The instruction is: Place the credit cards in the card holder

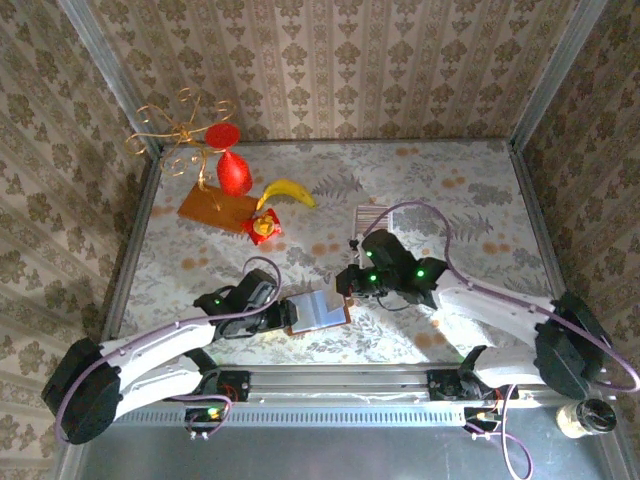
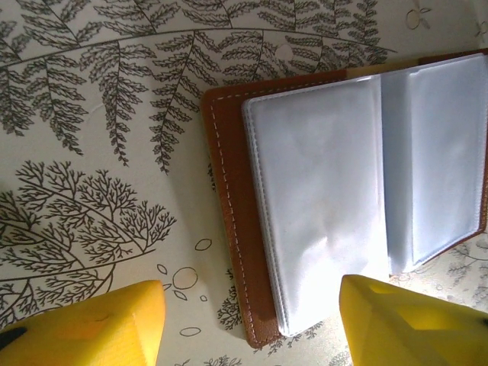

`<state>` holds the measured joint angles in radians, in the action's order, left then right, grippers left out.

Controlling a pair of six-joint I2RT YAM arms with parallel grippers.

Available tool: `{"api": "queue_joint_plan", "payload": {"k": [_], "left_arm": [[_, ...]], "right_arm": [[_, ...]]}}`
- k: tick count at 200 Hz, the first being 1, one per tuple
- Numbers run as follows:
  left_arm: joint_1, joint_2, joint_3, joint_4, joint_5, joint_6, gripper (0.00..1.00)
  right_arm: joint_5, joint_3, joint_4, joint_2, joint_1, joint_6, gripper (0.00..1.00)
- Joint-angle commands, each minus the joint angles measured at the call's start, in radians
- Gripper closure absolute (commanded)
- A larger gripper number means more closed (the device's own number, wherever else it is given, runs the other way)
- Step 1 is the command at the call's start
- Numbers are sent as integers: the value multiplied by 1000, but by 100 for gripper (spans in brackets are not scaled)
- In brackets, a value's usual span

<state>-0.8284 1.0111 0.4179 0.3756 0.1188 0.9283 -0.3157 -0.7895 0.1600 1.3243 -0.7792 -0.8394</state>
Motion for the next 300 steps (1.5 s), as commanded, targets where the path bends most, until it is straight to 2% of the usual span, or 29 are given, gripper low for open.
{"api": "queue_joint_plan", "payload": {"k": [1,53,89,146,193,223,300], "left_arm": [[-20,32,50,44,-44,28,38],[-55,109,102,37,-53,33,39],[-65,163,125,33,-53,32,46],[-67,236,152,25,-58,17,49],[-67,269,135,14,-64,15,54],[-67,288,118,14,-59,11,57],[-65,294,86,18,-57,5,70]], "right_arm": [[2,10,-81,60,-10,-57,100],[-7,-7,-133,201,-31,-54,100],[-11,4,-159,246,-34,-57,100],[-23,-4,-198,297,-39,-69,100],[-24,-4,-201,316,-41,-66,100],[-40,40,-301,307,-40,-112,100],[4,124,-401,262,-45,-150,100]]}}
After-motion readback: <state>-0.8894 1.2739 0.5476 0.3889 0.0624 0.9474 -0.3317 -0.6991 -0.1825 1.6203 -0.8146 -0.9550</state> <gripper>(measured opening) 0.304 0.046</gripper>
